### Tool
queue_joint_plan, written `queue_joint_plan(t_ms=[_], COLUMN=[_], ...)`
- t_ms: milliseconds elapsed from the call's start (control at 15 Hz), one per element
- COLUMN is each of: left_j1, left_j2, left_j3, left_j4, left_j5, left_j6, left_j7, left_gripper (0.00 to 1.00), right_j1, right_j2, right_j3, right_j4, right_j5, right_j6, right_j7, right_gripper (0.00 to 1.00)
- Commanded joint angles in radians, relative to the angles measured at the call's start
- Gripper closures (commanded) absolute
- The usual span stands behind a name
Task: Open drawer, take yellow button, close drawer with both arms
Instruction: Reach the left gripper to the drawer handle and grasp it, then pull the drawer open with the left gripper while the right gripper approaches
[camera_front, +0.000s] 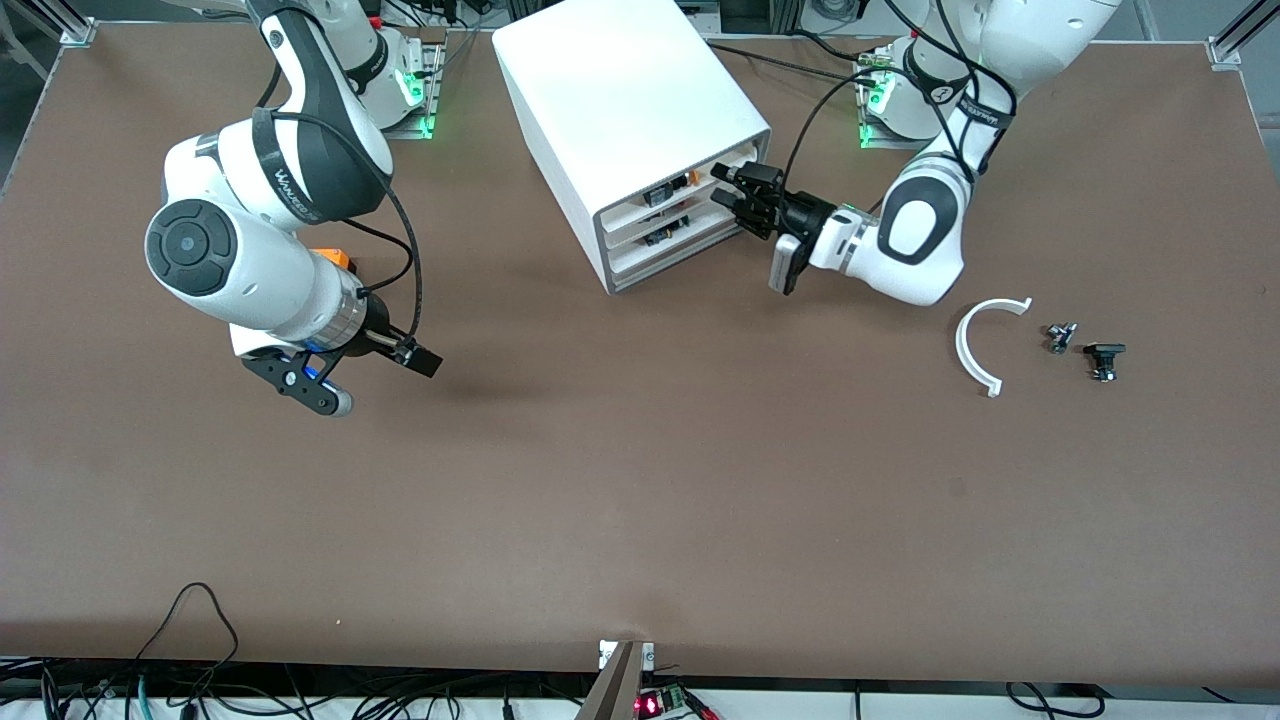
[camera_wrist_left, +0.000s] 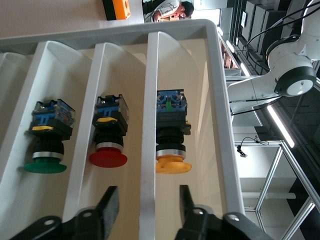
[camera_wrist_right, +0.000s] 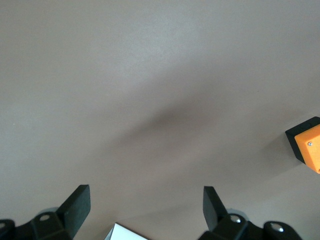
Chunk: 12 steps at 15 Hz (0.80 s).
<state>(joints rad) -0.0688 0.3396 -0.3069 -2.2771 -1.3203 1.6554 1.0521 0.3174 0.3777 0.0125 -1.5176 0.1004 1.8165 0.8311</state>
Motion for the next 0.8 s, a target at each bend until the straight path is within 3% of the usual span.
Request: queue_joint_plan(t_ms=[0, 67, 267, 400, 533, 733], left_j1=[0.000, -0.003, 0.004, 0.015, 0.044, 0.093], left_j2=[-0.007, -0.005, -0.004, -0.002, 0.031, 0.111], left_j3=[-0.008, -0.009, -0.008, 0.005, 0.021, 0.031], left_j4=[-0.012, -0.012, -0.004, 0.014, 0.074, 0.198], left_j5=[-0.025, -0.025, -0.023, -0.008, 0.038, 0.154], left_j6=[0.009, 0.012, 0.009, 0.009, 0.009, 0.007], left_j7=[0.038, 0.040, 0.035, 0.026, 0.014, -0.017], left_gripper=[0.89, 1.00, 1.00, 1.00, 1.00, 1.00], right_j1=[0.005, 0.005, 0.005, 0.006, 0.028, 0.060], right_j2=[0.018, 0.018, 0.018, 0.038, 0.056, 0.056], right_j3=[0.003, 0.003, 0.004, 0.004, 0.003, 0.003], right_j4=[0.036, 0.036, 0.054, 0.135, 0.209, 0.234], right_j5=[-0.008, -0.007, -0.005, -0.004, -0.004, 0.001], right_j6=[-0.019, -0.019, -0.031, -0.101, -0.153, -0.154], right_j7=[0.026, 0.028, 0.028, 0.071, 0.111, 0.199], right_gripper=[0.00, 0.00, 0.00, 0.00, 0.00, 0.00])
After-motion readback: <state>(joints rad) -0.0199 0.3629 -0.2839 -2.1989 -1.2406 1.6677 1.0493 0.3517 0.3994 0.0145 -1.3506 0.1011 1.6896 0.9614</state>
